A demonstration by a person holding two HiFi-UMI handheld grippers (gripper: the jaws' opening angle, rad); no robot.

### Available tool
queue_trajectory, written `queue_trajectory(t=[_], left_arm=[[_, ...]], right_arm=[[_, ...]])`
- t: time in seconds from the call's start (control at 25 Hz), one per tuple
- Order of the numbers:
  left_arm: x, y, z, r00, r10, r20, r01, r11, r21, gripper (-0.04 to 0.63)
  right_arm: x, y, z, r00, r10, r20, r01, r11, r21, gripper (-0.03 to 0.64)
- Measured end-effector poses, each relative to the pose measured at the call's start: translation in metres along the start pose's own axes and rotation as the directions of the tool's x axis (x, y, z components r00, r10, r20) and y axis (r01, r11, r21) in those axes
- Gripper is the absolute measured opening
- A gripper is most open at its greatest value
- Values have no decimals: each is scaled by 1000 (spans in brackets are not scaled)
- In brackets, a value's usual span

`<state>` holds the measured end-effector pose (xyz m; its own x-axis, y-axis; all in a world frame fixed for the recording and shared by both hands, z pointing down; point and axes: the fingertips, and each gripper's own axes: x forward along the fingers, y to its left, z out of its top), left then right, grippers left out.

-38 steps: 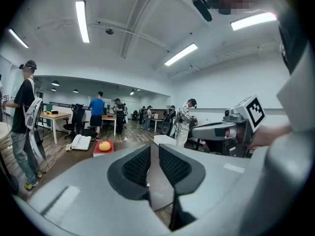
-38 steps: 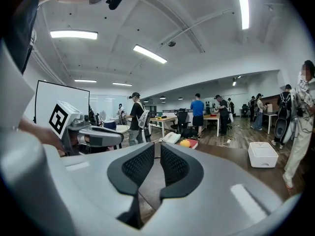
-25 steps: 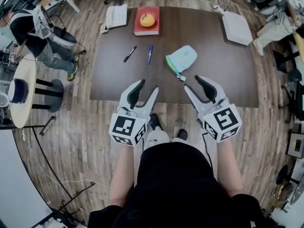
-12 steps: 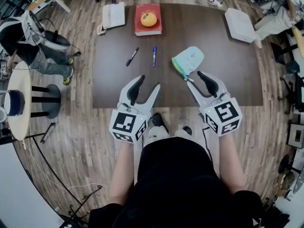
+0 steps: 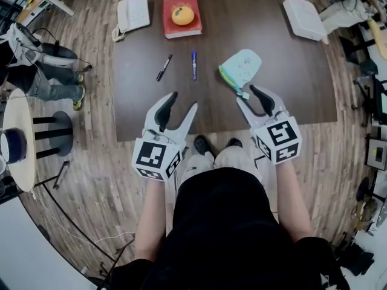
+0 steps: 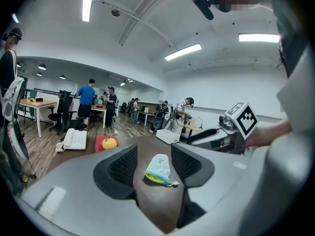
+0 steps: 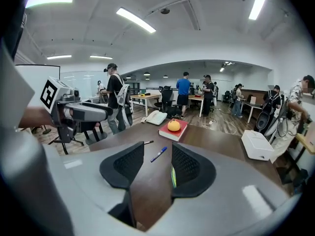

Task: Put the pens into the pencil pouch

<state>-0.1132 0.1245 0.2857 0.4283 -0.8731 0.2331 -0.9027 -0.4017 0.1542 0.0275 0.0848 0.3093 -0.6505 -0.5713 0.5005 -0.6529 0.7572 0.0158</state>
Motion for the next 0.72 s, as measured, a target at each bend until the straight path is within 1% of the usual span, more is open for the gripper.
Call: queue_trajectory(t=[0.36, 0.52, 0.72], left_arm=[[20, 4, -15, 999, -15, -38, 14, 999, -33, 210], [28, 9, -18, 998, -2, -60, -1, 999, -46, 210], [46, 19, -20, 996, 24, -85, -28, 998, -56, 210]], right_arm=[[24, -16, -22, 997, -8, -83, 7, 1000, -17, 160], [39, -25, -30, 993, 6, -115, -9, 1000, -25, 160], [63, -42, -42, 985, 24, -169, -34, 998, -56, 160]])
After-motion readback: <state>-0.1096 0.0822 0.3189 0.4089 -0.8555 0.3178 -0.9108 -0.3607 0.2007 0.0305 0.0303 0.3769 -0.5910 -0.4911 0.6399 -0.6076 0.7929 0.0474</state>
